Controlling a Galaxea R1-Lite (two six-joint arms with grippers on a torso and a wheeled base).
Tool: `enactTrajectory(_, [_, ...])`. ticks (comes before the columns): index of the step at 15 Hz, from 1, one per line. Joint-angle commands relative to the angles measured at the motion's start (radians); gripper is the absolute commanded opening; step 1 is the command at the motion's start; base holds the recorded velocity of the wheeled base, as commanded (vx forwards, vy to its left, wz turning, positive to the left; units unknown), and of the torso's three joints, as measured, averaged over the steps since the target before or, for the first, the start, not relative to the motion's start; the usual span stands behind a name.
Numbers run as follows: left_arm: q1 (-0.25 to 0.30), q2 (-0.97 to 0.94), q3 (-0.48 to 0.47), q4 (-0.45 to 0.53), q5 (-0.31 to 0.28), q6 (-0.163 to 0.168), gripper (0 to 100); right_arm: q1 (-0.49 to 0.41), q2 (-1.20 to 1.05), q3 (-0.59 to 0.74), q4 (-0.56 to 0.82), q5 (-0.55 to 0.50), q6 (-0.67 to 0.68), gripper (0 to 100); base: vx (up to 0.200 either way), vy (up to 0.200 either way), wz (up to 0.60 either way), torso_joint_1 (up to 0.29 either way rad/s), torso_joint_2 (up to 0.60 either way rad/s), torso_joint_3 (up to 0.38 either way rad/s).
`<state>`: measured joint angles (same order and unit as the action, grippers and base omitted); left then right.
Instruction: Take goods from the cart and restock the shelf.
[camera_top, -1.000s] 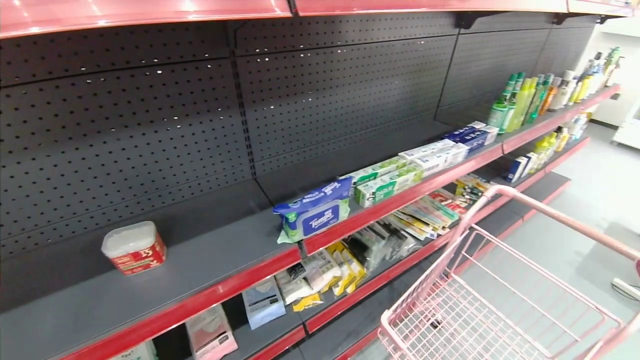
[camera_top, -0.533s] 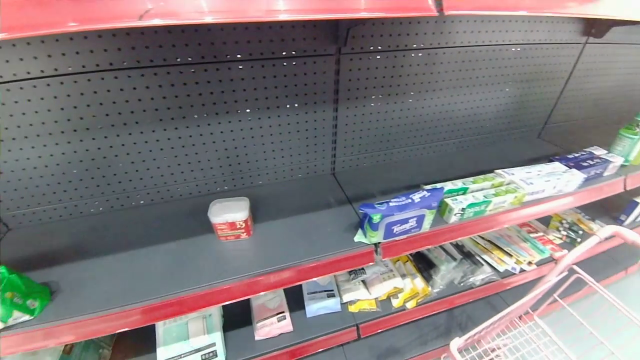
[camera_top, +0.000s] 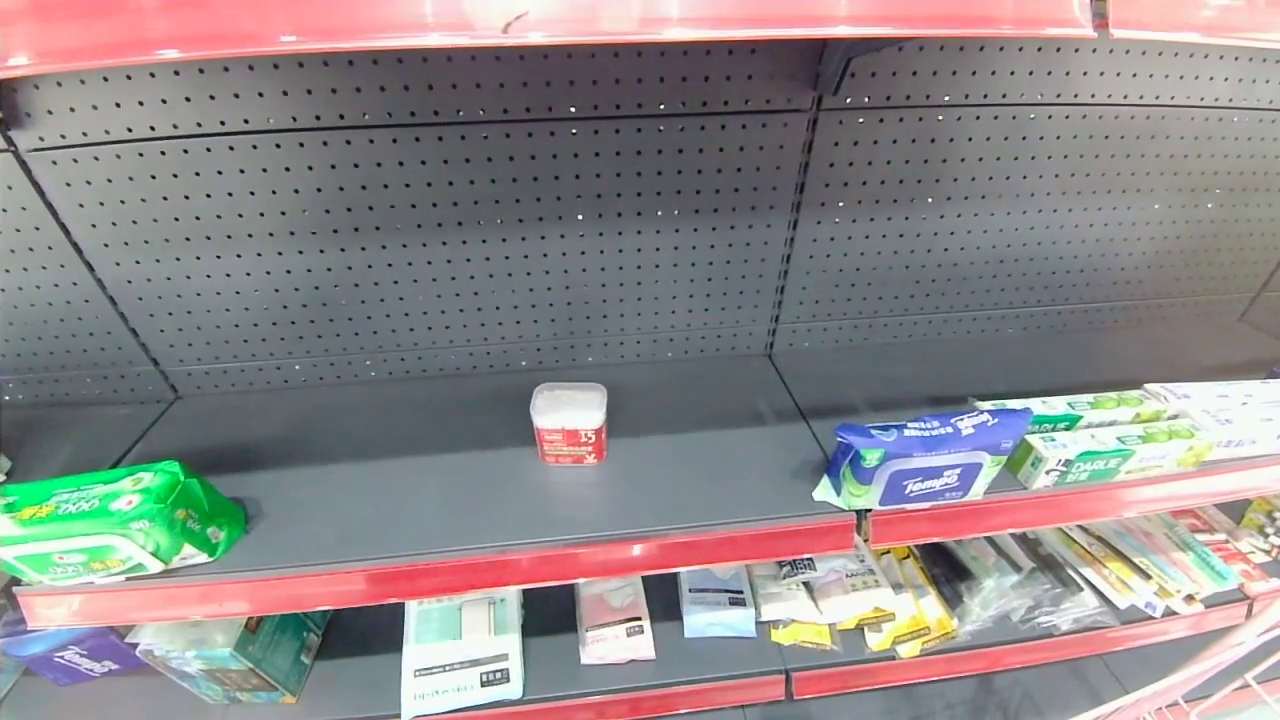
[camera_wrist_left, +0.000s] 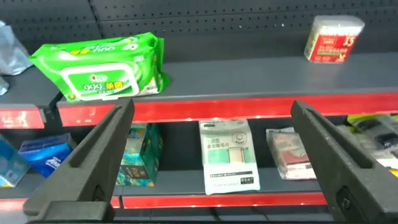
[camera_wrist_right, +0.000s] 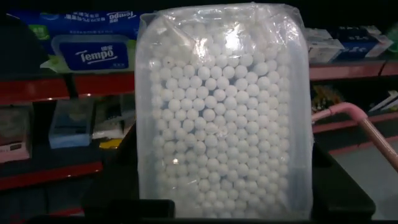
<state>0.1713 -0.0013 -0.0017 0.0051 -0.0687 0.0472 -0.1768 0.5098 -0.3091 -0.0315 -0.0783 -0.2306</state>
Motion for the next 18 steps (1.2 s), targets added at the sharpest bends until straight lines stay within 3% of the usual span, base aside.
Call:
enactTrajectory(1, [0.001,0.001,-0.001,-0.002,-0.006,0.003,100,0.039,-0.272,0.113,0.004,0.054,-0.013,0,0.0,0.0,0.0,0.0,0.0,0.0])
enactTrajectory(2, [-0.004,0.001,-0.075,-0.007,-0.043,-0.004,100,0.062,-0.336,0.131,0.005,0.075,-0.033,0,0.0,0.0,0.0,0.0,0.0,0.0])
enactTrajectory(3, [-0.007,0.155,-0.231,-0.002,-0.069,-0.026,100,0.077,-0.367,0.154,0.005,0.077,-0.033,0,0.0,0.0,0.0,0.0,0.0,0.0])
enactTrajectory(4, [-0.007,0.313,-0.339,-0.011,-0.072,-0.104,100,0.08,-0.387,0.176,0.004,0.075,-0.032,0,0.0,0.0,0.0,0.0,0.0,0.0])
enactTrajectory(6, [-0.001,0.475,-0.377,-0.014,-0.057,-0.087,100,0.082,-0.412,0.202,0.004,0.078,-0.01,0,0.0,0.0,0.0,0.0,0.0,0.0])
enactTrajectory(8, [-0.006,0.744,-0.386,-0.066,-0.054,0.0,100,0.083,-0.412,0.209,0.002,0.077,0.028,0,0.0,0.0,0.0,0.0,0.0,0.0])
enactTrajectory(10, [-0.007,0.943,-0.42,-0.186,-0.103,0.109,100,0.082,-0.413,0.252,-0.007,0.104,0.071,0,0.0,0.0,0.0,0.0,0.0,0.0])
enactTrajectory(11, [-0.006,1.087,-0.469,-0.27,-0.206,0.126,100,0.082,-0.413,0.297,-0.015,0.121,0.08,0,0.0,0.0,0.0,0.0,0.0,0.0])
enactTrajectory(12, [-0.007,1.155,-0.501,-0.289,-0.278,0.137,100,0.082,-0.413,0.306,-0.027,0.123,0.08,0,0.0,0.0,0.0,0.0,0.0,0.0])
enactTrajectory(15, [-0.009,1.394,-0.583,-0.295,-0.563,0.356,100,0.082,-0.412,0.303,-0.019,0.164,0.08,0,0.0,0.0,0.0,0.0,0.0,0.0])
enactTrajectory(16, [-0.01,1.457,-0.626,-0.293,-0.646,0.399,100,0.082,-0.413,0.303,-0.019,0.164,0.08,0,0.0,0.0,0.0,0.0,0.0,0.0])
enactTrajectory(18, [-0.021,1.586,-0.707,-0.293,-0.74,0.462,100,0.082,-0.412,0.303,-0.021,0.157,0.08,0,0.0,0.0,0.0,0.0,0.0,0.0])
